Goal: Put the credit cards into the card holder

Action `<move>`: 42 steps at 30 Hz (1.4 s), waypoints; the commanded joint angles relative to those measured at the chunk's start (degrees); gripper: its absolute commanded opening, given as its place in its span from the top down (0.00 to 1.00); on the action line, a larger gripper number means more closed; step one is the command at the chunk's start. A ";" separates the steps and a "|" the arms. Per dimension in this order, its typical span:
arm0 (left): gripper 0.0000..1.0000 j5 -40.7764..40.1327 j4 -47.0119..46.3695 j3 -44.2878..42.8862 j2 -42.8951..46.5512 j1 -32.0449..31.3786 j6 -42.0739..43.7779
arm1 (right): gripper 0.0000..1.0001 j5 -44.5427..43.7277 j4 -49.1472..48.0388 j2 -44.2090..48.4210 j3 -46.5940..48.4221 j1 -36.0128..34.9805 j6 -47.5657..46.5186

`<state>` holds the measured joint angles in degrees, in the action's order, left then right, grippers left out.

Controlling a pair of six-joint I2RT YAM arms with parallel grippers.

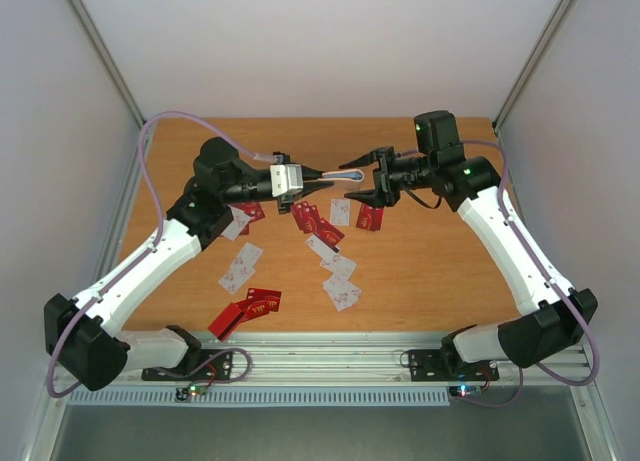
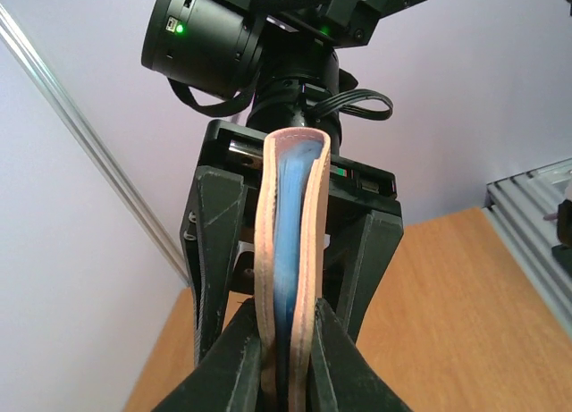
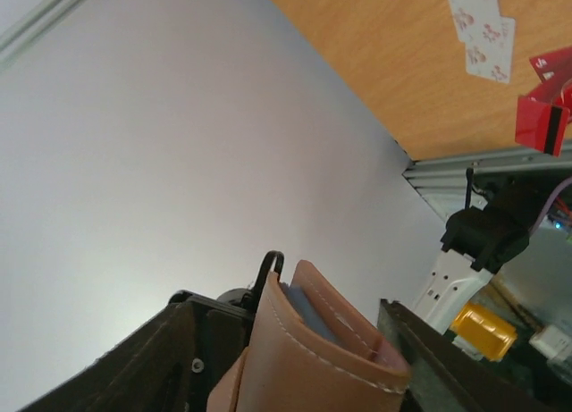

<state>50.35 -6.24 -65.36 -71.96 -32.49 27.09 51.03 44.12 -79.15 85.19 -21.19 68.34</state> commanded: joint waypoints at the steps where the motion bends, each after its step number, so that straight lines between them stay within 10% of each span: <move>1: 1.00 -1.09 -4.19 -0.15 0.95 -0.18 6.37 | 0.49 0.40 -4.62 0.14 1.39 -0.78 4.05; 16: 1.00 -4.93 0.70 -0.64 0.37 -0.20 13.54 | 0.71 3.16 -10.63 0.65 0.06 -0.76 7.55; 23: 1.00 -5.73 1.13 -0.51 -0.03 -0.20 14.86 | 0.96 4.03 -11.66 1.08 -0.41 -0.73 8.32; 25: 0.83 -5.97 1.62 -0.63 -0.02 -0.20 15.02 | 0.99 4.44 -12.32 1.19 -0.65 -0.77 8.65; 30: 0.02 -7.32 4.89 -1.29 1.43 -0.18 11.18 | 0.99 5.40 -16.82 1.59 -3.28 -0.29 9.79; 42: 0.01 -17.15 22.65 -9.02 9.00 2.35 -18.59 | 0.99 2.64 -35.63 2.80 -9.07 4.04 -4.00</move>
<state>39.46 10.24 -68.90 -65.28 -31.22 23.99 54.68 15.70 -78.37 75.81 -18.13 74.63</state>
